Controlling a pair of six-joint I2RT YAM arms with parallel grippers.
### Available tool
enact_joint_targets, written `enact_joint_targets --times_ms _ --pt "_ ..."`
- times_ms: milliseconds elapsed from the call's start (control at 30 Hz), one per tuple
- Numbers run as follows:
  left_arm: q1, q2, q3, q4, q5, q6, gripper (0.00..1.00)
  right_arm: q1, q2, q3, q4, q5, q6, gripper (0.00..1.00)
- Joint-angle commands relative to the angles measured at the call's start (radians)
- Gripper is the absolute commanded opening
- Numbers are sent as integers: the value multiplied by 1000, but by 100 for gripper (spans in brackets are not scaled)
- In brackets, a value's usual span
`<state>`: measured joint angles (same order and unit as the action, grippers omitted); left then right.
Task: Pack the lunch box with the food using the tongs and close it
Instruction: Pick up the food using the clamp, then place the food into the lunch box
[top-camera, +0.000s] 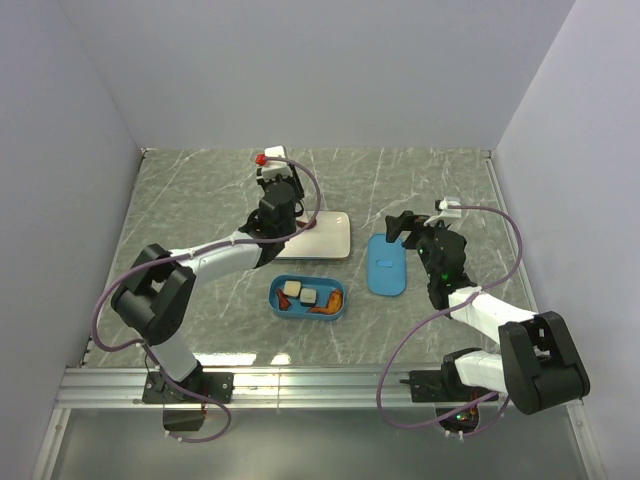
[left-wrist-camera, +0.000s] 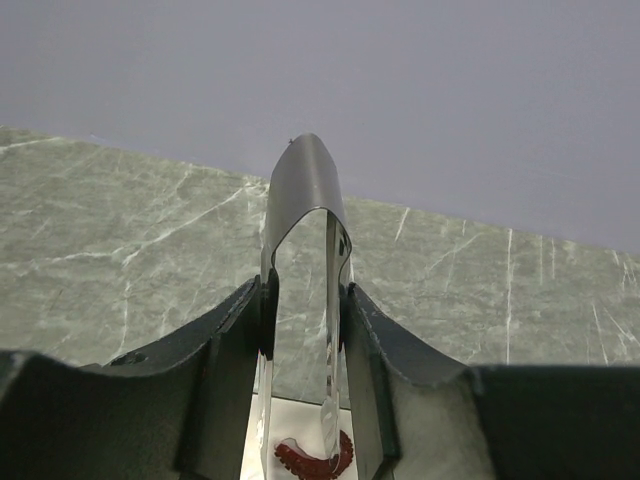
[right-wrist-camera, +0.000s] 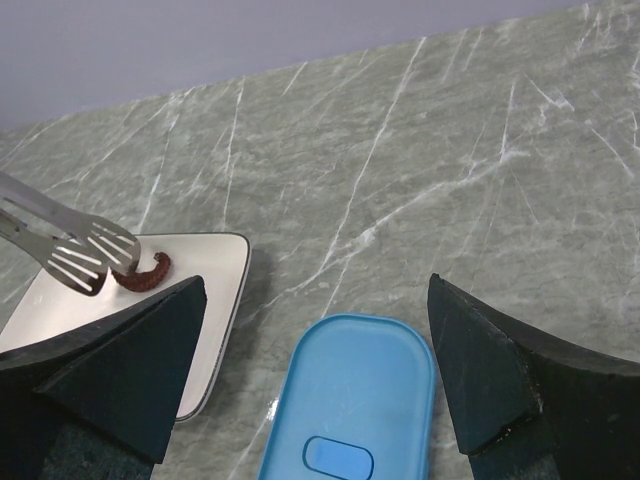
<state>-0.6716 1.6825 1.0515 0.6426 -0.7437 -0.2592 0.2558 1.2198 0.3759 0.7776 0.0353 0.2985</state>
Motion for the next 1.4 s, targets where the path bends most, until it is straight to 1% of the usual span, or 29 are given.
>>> enact_joint_targets --times_ms 0,333,433,467,533,567,767,933,967,1067,1167,1367 --pt "6 0 39 22 -16 -18 42 2 1 44 49 -6 -4 98" --pt "38 45 61 8 40 -37 39 7 1 43 48 -6 -4 98" --pt "43 59 73 5 50 -32 32 2 1 46 48 -6 -4 98" --pt "43 59 71 3 52 -32 26 3 1 44 46 -6 -5 98" --pt "43 46 64 3 59 -26 22 3 1 46 46 -3 -4 98" --pt "43 42 61 0 61 -25 18 3 1 46 45 -3 -5 98" --pt "41 -35 18 -18 116 -3 9 5 3 47 45 -3 -4 98" --pt "38 -137 -7 -76 207 29 8 3 3 46 43 0 -4 98" --pt "38 -150 -8 -90 248 37 8 2 3 47 43 -2 -4 98" --pt "35 -197 -16 -138 308 55 7 5 1 46 43 2 -4 98" --pt "33 -245 -38 -175 346 60 7 3 1 46 43 2 -4 98" --pt "20 -357 -93 -285 486 51 7 3 3 47 42 2 -4 98"
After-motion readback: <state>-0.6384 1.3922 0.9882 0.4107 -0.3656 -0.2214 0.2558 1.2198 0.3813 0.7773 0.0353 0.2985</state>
